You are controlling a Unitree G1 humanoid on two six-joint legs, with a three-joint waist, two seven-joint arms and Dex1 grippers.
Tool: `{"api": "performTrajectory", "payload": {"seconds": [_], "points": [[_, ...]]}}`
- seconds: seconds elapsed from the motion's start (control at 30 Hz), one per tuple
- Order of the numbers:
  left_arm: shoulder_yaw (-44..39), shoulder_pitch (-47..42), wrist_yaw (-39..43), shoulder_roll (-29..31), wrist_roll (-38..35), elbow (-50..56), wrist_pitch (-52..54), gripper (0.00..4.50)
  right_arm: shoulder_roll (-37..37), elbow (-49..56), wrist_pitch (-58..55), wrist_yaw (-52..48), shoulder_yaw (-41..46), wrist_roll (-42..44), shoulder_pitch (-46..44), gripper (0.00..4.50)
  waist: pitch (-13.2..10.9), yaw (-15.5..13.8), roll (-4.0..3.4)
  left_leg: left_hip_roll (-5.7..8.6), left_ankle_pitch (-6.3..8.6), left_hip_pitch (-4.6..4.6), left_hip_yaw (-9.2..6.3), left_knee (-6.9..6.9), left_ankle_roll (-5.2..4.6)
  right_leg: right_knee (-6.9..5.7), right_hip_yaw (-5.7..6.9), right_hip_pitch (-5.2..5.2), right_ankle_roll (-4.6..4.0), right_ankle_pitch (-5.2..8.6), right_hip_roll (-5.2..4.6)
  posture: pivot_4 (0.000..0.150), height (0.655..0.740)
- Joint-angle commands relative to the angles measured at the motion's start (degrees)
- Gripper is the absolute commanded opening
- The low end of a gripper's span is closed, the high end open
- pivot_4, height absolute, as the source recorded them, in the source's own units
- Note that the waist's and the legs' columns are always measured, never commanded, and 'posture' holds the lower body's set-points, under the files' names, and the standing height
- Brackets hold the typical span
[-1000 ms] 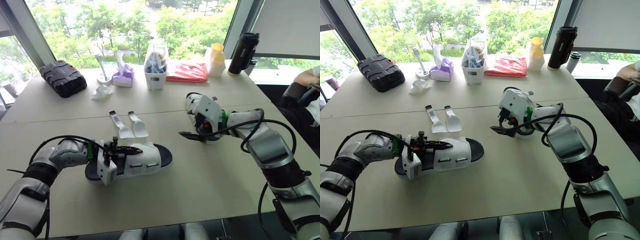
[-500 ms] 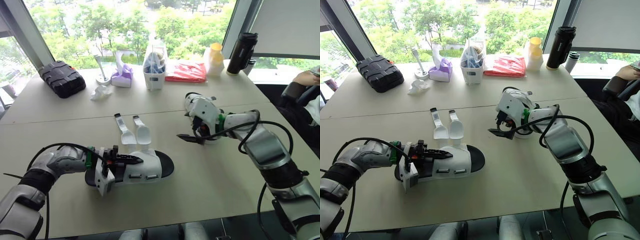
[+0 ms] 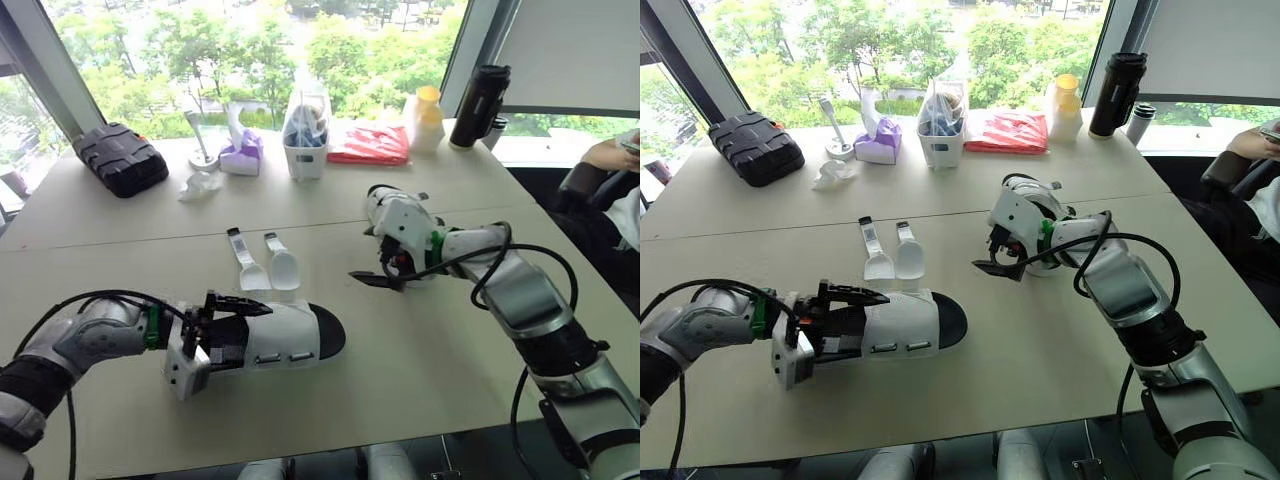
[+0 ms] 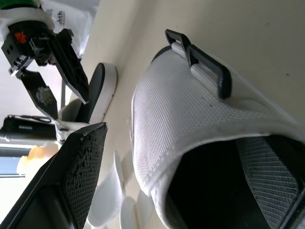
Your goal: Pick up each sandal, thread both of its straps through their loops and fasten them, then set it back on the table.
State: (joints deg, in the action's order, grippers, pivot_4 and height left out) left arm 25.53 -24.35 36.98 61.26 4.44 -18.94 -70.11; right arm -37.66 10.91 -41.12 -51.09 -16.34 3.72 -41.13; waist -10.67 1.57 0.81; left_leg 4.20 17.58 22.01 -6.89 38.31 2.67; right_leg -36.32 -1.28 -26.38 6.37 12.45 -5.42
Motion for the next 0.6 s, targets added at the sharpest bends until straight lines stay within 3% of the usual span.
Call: {"api": "performTrajectory", "payload": {"seconds": [0.03,0.17,0.27,0.33,0.4,0.5,0.6], "points": [[-2.48,4.94,3.98,6.37,-10.42,3.09,5.29,4.45,0.06,0.30,1.92,-0.37,0.27,-0.14,-1.48,4.50,0.00,0.42,0.00,-0.02,0.09,0.00,0.00,0.00,-0.16,-0.01,0.00,0.00,0.00,0.00,0.00,0.150,0.7400],[-4.54,13.41,12.47,13.49,-26.99,10.77,24.24,4.45,-0.38,0.06,5.01,-0.82,0.27,-0.52,-0.31,4.50,-0.01,0.97,-0.01,-0.06,0.15,-0.02,-0.02,0.00,-0.26,-0.03,-0.01,0.01,0.00,0.00,0.01,0.150,0.7400],[-8.80,18.23,16.12,15.53,-35.00,15.70,35.01,4.45,-0.65,0.26,9.23,-1.52,0.67,-0.31,0.89,4.50,-0.02,0.95,-0.03,-0.08,0.18,-0.08,0.01,0.00,-0.32,-0.05,-0.04,0.07,0.00,0.01,-0.01,0.150,0.7400],[-14.25,22.71,17.61,16.90,-47.40,18.75,48.65,4.45,-1.33,2.77,12.19,-4.25,1.42,1.99,3.37,4.50,-0.02,0.96,-0.03,-0.08,0.18,-0.14,0.03,0.00,-0.33,-0.04,-0.03,0.14,0.00,0.01,0.02,0.150,0.7400],[-19.52,25.59,19.02,16.92,-56.74,20.61,60.87,4.45,-1.31,4.24,13.37,-6.33,2.37,4.35,5.15,4.50,-0.03,1.00,-0.02,-0.09,0.20,-0.17,0.03,0.00,-0.35,-0.05,-0.03,0.17,0.00,0.01,0.04,0.150,0.7400],[-25.67,27.61,20.02,14.81,-64.62,22.35,74.17,4.45,-1.86,4.39,15.97,-8.25,2.20,5.18,7.23,4.50,-0.04,1.01,-0.04,-0.10,0.20,-0.32,0.07,0.00,-0.35,-0.07,-0.05,0.29,0.00,0.01,0.09,0.150,0.7400],[-29.71,28.82,19.36,10.66,-67.16,24.28,82.42,4.45,-1.75,4.00,19.82,-10.69,1.57,6.21,9.31,4.50,-0.05,0.98,-0.06,-0.14,0.24,-0.83,0.07,-0.08,-0.42,0.06,-0.04,0.86,0.00,0.02,0.17,0.150,0.7400]]}}
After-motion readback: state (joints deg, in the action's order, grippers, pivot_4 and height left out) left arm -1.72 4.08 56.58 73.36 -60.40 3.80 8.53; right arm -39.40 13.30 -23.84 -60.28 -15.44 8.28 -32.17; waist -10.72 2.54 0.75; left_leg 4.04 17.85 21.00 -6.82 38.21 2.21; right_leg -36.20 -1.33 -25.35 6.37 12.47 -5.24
